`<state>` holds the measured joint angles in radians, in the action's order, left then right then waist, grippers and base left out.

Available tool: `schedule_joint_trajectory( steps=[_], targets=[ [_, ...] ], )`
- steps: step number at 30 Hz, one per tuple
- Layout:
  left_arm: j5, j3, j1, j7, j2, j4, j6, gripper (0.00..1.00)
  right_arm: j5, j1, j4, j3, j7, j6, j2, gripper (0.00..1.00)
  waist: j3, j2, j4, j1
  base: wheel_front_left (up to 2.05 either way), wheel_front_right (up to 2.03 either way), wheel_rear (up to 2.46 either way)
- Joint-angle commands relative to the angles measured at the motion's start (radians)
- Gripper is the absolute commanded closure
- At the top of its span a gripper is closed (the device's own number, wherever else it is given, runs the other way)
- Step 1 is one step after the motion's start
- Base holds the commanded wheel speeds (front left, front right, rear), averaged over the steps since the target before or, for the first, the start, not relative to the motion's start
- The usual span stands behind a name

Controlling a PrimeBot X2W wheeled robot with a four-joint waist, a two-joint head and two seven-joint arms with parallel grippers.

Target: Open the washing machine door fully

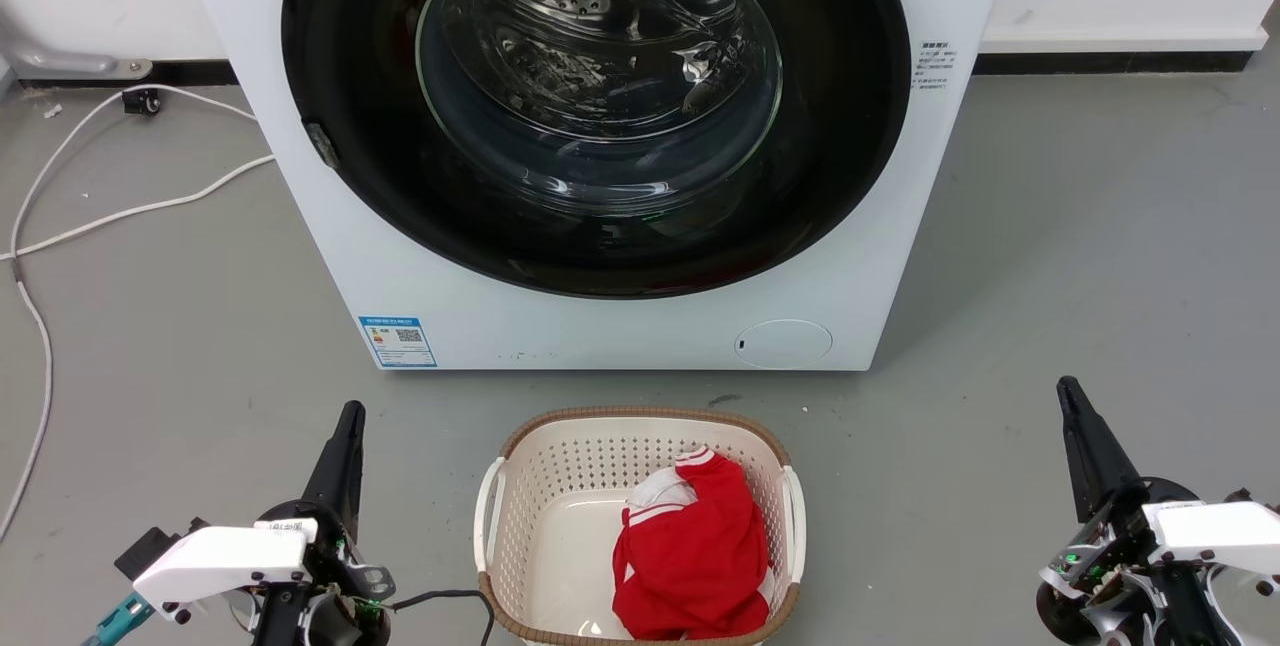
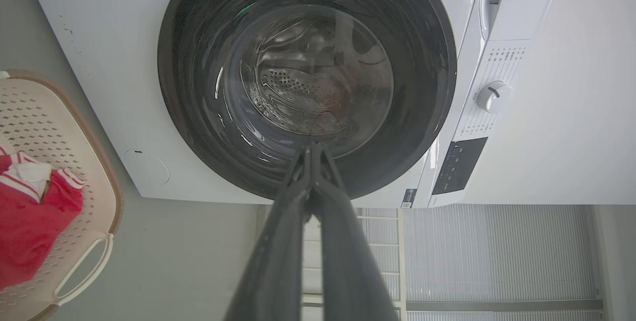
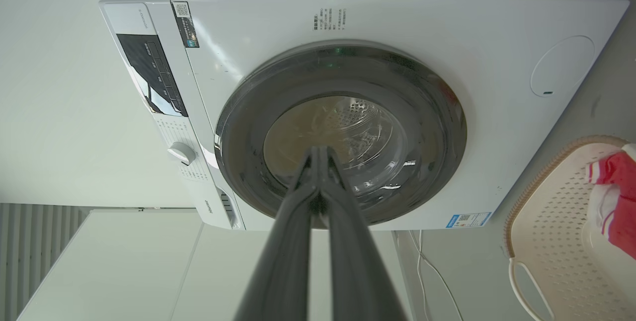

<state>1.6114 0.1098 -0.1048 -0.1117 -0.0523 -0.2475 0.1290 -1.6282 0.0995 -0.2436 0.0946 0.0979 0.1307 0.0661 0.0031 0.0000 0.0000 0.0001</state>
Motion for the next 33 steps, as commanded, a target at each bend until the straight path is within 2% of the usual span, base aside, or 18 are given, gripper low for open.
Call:
schedule_joint_trajectory(
  steps=[1,3,4,12,19,27,28,33],
  targets=[
    [-0.005,0.004,-0.007,-0.001,0.000,0.000,0.003,1.00,0.004,0.013,-0.002,0.002,0.004,0.000,-0.002,1.00,0.000,0.0000,0.000,-0.0001,0.00,0.00,0.00],
    [-0.005,0.004,-0.007,-0.002,0.000,0.000,0.003,1.00,0.005,0.013,-0.002,0.003,0.004,0.000,-0.002,1.00,0.000,0.0000,0.000,-0.0001,0.00,0.00,0.00],
    [0.000,0.000,0.000,0.000,0.000,-0.001,0.000,0.00,0.000,0.000,-0.001,0.001,0.001,0.000,-0.001,0.00,0.000,0.0000,0.000,-0.0001,0.00,0.00,0.00],
    [-0.018,-0.039,0.011,0.041,0.002,0.011,0.000,0.00,0.021,-0.025,0.019,-0.020,-0.040,0.000,-0.005,0.00,0.000,0.0000,-0.001,0.0000,0.00,0.00,0.00],
    [-0.092,-0.038,0.011,0.075,0.002,0.058,0.000,0.00,0.098,-0.033,0.052,-0.016,-0.072,0.000,-0.006,0.00,0.001,0.0000,-0.001,0.0000,0.00,0.00,0.00],
    [-0.253,-0.031,0.005,0.109,0.002,0.133,0.000,0.00,0.324,-0.035,0.121,-0.024,-0.105,0.000,-0.007,0.00,0.001,0.0000,0.001,0.0000,0.00,0.00,0.00],
    [-0.300,-0.032,0.004,0.117,0.002,0.149,0.001,0.00,0.386,-0.036,0.139,-0.027,-0.113,0.000,-0.007,0.00,0.001,0.0000,0.001,0.0000,0.00,0.00,0.00],
    [-0.423,-0.037,0.003,0.137,0.002,0.179,0.001,0.00,0.528,-0.043,0.183,-0.032,-0.132,0.000,-0.008,0.00,0.001,0.0000,0.002,0.0000,0.00,0.00,0.00]
  ],
)
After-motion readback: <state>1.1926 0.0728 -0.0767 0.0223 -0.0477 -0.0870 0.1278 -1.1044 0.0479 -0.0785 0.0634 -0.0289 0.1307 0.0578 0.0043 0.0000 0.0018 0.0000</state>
